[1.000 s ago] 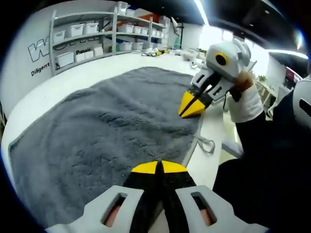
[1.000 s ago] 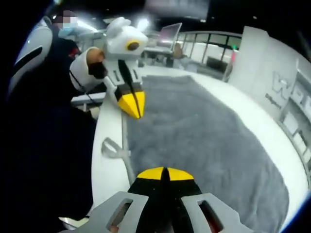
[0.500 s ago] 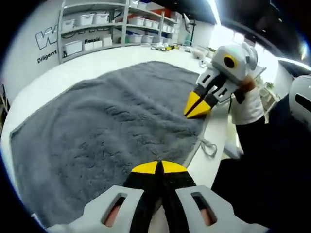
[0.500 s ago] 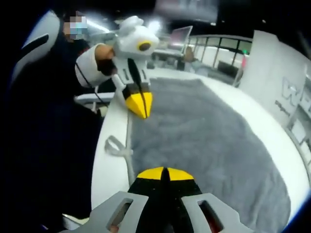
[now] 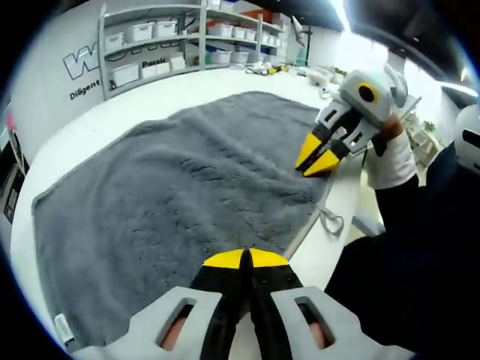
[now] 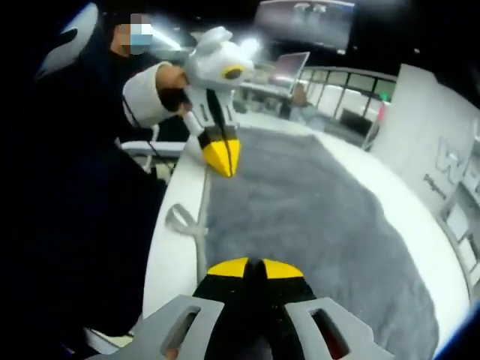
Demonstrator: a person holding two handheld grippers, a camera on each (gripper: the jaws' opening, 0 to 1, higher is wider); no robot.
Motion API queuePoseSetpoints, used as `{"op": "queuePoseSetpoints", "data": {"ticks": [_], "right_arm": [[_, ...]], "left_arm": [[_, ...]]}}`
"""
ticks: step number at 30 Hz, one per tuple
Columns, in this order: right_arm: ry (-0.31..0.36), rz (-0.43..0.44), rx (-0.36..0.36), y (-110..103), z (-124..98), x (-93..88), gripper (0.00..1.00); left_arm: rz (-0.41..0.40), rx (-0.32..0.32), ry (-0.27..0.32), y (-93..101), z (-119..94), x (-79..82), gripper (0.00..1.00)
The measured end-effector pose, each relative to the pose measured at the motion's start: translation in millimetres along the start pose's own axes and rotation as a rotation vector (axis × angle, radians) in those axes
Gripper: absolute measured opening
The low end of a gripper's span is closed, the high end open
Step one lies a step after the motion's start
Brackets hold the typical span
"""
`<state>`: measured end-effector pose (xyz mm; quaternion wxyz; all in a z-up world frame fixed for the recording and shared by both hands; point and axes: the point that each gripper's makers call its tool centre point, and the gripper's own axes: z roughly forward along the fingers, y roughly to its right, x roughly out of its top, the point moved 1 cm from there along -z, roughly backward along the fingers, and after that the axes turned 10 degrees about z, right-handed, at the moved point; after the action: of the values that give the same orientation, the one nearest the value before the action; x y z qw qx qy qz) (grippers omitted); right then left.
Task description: Open the folded towel by lifting each exposed corner and separating the folded layers until the towel lies flat within the target outline without major curled edges
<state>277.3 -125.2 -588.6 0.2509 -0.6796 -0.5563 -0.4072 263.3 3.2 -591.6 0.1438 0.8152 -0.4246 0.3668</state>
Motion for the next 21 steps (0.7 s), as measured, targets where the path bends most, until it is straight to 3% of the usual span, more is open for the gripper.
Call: {"op": "queuePoseSetpoints", "data": {"ticks": [2, 5, 6, 8, 10, 12, 14, 15, 17, 19, 21], "right_arm": [[0.041, 0.020, -0.030, 8, -4, 6.0, 0.06], [0.129, 0.148, -0.134, 35, -13, 16.3, 0.06], [0.153, 0.248, -0.208, 52, -17, 14.9, 0.05], [0.138, 0.356, -0.274, 65, -20, 3.7, 0.00], [0.148, 0.375, -0.351, 72, -25, -5.8, 0.00], [0.165, 0.412, -0.441, 74, -37, -18.8, 0.00], [0.140, 0.458, -0.507, 73, -48, -35.0, 0.00], [0.094, 0.480, -0.551, 73, -55, -48.2, 0.00], [0.074, 0.493, -0.580, 70, -61, -57.5, 0.00], [0.128, 0.503, -0.621, 71, -70, -54.5, 0.00], [0.135, 0.474, -0.659, 74, -76, -53.5, 0.00]], "left_arm": [[-0.014, 0.022, 0.097, -8.6, -7, 13.1, 0.01], [-0.034, 0.070, 0.207, -31.0, -21, 25.3, 0.06], [-0.051, 0.093, 0.226, -39.6, -26, 24.4, 0.08], [-0.055, 0.121, 0.242, -54.3, -35, 15.2, 0.08], [-0.074, 0.155, 0.231, -70.8, -40, 1.7, 0.08], [-0.083, 0.231, 0.205, -98.0, -50, -17.5, 0.07], [-0.091, 0.284, 0.180, -115.2, -56, -31.3, 0.04], [-0.084, 0.280, 0.151, -117.4, -56, -39.7, 0.02], [-0.085, 0.259, 0.137, -118.1, -56, -50.0, 0.02], [-0.101, 0.247, 0.135, -119.0, -57, -56.0, 0.02], [-0.110, 0.245, 0.122, -119.9, -57, -63.2, 0.01]]}}
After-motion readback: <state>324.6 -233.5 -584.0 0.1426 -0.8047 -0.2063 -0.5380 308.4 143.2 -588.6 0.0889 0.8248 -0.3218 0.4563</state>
